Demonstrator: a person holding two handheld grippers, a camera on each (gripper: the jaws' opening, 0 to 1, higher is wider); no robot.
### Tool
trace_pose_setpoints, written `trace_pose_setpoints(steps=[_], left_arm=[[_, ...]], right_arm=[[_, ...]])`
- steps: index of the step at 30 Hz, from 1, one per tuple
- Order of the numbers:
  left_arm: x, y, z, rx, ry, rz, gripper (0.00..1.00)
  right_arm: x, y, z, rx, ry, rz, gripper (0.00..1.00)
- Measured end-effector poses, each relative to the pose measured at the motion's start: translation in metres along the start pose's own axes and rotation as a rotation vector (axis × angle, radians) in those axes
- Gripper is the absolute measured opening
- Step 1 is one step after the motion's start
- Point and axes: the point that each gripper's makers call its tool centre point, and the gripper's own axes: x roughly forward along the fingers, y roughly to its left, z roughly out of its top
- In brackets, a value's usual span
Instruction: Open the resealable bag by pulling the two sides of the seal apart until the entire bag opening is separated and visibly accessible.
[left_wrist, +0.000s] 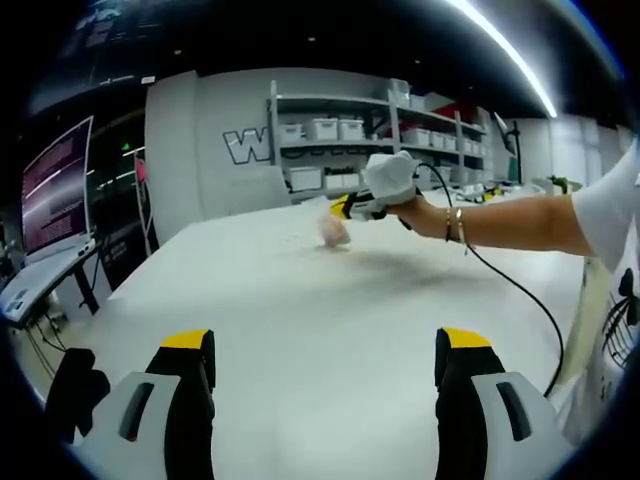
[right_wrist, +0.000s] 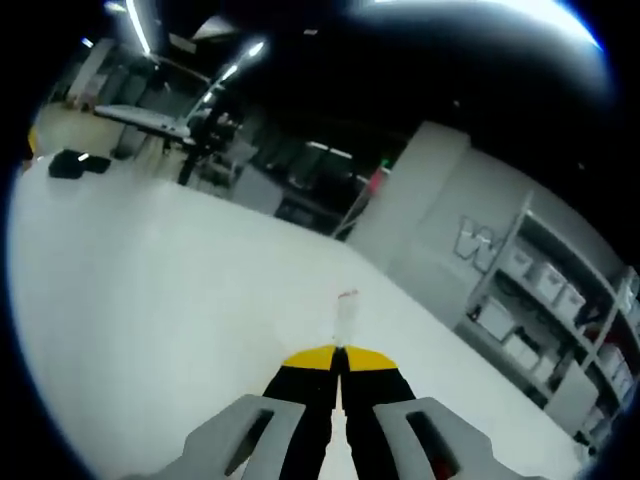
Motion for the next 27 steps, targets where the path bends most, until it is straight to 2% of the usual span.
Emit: trace_pose_setpoints(steps=[27], left_arm=[[-0.007,-0.007,0.004,0.012,-0.009,-0.001,0.9]], right_arm=[[-0.027,-0.004,0.011,0.015,-0.031,-0.024,0.0]])
